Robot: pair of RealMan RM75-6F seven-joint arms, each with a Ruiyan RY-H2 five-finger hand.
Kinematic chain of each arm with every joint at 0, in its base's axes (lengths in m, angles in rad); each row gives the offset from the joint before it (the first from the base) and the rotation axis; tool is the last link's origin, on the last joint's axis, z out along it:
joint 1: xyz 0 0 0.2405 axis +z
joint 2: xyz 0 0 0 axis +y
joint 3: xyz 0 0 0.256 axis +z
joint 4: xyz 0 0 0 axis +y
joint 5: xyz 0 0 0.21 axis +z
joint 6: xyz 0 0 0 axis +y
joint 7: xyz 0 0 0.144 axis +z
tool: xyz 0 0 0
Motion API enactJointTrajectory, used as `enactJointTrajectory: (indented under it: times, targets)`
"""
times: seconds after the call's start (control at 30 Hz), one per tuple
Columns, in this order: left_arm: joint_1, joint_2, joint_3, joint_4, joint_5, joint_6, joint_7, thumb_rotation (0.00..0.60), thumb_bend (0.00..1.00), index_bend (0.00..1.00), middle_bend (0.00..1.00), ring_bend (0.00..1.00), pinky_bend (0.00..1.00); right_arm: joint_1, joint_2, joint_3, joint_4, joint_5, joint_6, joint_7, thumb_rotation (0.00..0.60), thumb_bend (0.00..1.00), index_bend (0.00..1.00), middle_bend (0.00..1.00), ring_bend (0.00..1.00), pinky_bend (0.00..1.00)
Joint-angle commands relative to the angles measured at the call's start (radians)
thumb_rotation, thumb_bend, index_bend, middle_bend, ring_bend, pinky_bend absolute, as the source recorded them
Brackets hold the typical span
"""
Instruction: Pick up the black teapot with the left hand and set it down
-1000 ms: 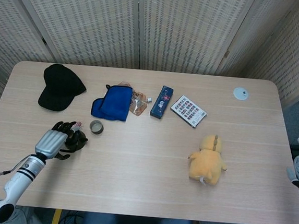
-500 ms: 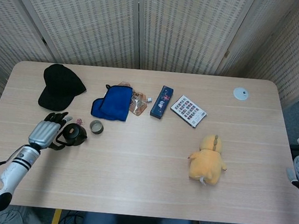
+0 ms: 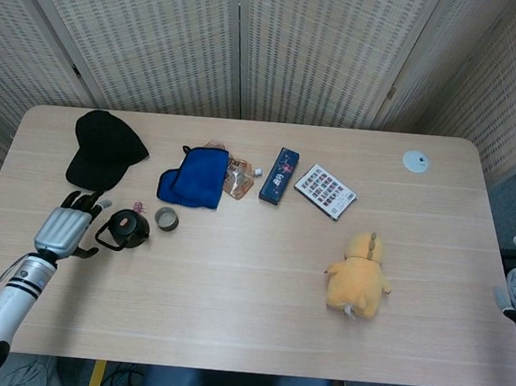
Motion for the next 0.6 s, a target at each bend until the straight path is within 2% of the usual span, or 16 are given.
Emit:
enactJointTrajectory:
  times: [0.03,0.23,0.6]
  targets:
    - [0.035,0.013,0.018,-0.051,0.046,0.068,0.025,0.600,0.21,0.33,0.16,0.24,0.01,0.004,0.001,0.000,-0.002,-0.003,-0.003,-0.002,0.600,0.22,0.20,0.22,0.20,0.20]
    - [0.057,0.000,0.036,-0.085,0.095,0.123,0.061,0.600,0.21,0.38,0.25,0.30,0.00,0.006,0.001,-0.001,-0.007,-0.007,-0.005,-0.007,0.600,0.22,0.20,0.22,0.20,0.20]
    - [0.050,-0.053,0.035,-0.052,0.108,0.111,0.075,0.600,0.20,0.36,0.35,0.34,0.00,-0.002,0.001,-0.002,0.001,-0.004,0.005,0.001,0.600,0.22,0.20,0.22,0.20,0.18]
